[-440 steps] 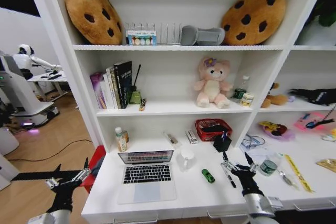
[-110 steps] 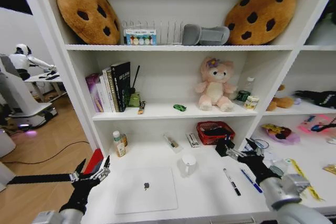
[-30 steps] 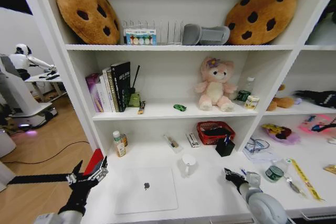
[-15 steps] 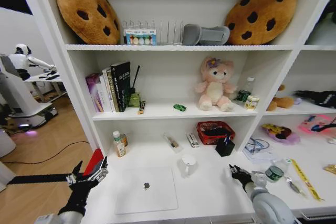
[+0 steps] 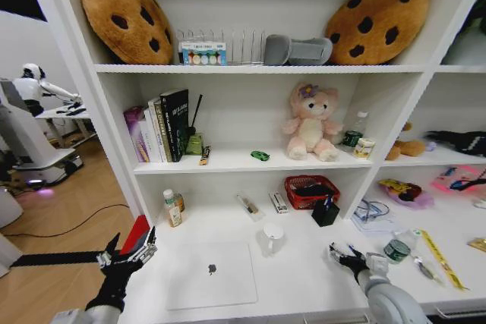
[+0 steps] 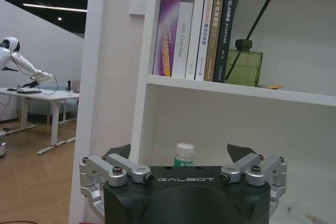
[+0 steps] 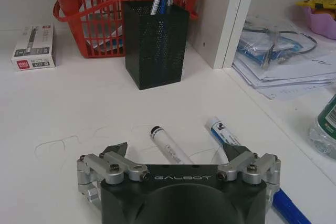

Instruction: Organize the objects on the table.

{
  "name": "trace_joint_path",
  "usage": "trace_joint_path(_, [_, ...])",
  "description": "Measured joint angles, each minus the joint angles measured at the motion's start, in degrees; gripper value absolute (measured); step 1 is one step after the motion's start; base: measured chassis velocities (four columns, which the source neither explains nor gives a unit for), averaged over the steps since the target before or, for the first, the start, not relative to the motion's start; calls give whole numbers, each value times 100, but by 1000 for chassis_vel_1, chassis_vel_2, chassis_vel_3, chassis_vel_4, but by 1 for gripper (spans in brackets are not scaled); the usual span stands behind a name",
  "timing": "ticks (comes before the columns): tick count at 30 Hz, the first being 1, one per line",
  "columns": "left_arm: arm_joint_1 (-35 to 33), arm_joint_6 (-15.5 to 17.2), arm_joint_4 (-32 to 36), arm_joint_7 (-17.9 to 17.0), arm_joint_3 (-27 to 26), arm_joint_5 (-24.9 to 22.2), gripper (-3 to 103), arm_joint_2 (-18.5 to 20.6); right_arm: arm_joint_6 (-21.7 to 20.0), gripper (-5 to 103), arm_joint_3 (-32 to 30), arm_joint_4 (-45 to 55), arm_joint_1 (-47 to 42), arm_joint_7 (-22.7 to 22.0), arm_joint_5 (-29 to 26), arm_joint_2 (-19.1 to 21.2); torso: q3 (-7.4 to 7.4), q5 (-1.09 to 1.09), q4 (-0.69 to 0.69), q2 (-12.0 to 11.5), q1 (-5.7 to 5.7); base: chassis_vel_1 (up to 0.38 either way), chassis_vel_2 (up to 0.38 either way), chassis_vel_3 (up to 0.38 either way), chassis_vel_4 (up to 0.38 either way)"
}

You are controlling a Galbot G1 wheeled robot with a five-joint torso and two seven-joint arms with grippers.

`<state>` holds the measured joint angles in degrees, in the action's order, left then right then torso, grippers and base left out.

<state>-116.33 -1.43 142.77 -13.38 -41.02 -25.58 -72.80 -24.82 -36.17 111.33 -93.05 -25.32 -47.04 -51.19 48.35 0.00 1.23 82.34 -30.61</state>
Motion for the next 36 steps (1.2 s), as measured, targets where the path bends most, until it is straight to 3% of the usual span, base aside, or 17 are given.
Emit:
trace_joint_path(9, [-13,-2,35,-22,-25,-8,100,-22,-41,79,207,-72,167,58,25,21,0,-1,0,0,0,0,0,0,0])
trace_joint_path(15, [-2,-12,35,-26,-28,-9,100,-30,-63,52,234,-39,188,49,-12,47,0,-1,0,0,0,0,0,0,0])
trace_joint_path(16, [-2,-12,35,-26,-28,-9,100,-30,-63,52,234,-39,188,49,-12,47,0,-1,0,0,0,0,0,0,0])
trace_joint_path(19, [10,-17,24,-30,-38,-16,100,-13,-69,35,232,-32,168,32,-18,48,0,-1,0,1,0,0,0,0,0])
trace_joint_path(20, [10,-17,24,-30,-38,-16,100,-13,-69,35,232,-32,168,32,-18,48,0,-1,0,1,0,0,0,0,0])
trace_joint_path(22, [10,-28,12,-30,-30,-16,100,-16,-72,25,226,-11,142,26,-18,38,0,0,0,0,0,0,0,0,0])
trace_joint_path(24, [10,-32,7,-30,-23,-15,100,-19,-75,25,223,1,132,23,-18,34,0,0,0,0,0,0,0,0,0])
trace_joint_path(25, [10,-38,5,-30,-16,-13,100,-19,-84,15,218,24,125,20,-24,32,0,0,1,1,0,0,0,0,0])
trace_joint_path(33, [8,-56,4,-30,-40,-15,100,8,-85,11,179,110,127,27,-58,42,0,1,1,0,0,0,0,0,0])
trace_joint_path(36, [5,-65,4,-30,-40,-16,100,6,125,11,127,178,123,102,75,40,0,1,1,0,0,0,0,0,0])
